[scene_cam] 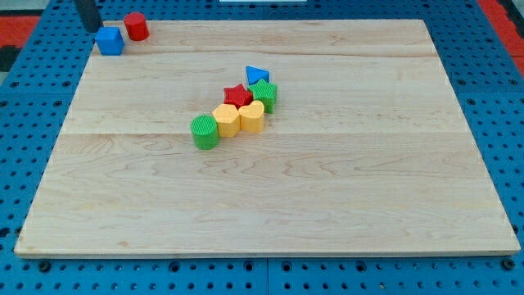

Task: Push the blue triangle top left to the red star

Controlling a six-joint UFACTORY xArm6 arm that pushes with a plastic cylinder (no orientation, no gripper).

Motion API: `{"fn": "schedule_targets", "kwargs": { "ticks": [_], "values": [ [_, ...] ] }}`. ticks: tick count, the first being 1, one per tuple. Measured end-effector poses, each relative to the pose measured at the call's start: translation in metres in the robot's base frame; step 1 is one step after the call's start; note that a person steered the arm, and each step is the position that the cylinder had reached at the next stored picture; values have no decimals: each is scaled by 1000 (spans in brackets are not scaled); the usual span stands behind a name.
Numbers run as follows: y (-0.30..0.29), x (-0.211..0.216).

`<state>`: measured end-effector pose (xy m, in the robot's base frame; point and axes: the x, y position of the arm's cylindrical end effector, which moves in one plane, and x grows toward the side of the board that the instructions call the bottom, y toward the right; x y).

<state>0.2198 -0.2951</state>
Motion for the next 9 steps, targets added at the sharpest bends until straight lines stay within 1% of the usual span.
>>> {"fn": "schedule_targets", "kwargs": {
  "ticks": [1, 2, 3, 4, 5, 6, 7, 8, 9],
  "values": [
    [42, 43],
    [87, 45],
    [59, 43],
    [82, 84],
    [120, 90],
    [158, 83],
    [207, 65],
    [281, 71],
    [333, 71]
  ]
}}
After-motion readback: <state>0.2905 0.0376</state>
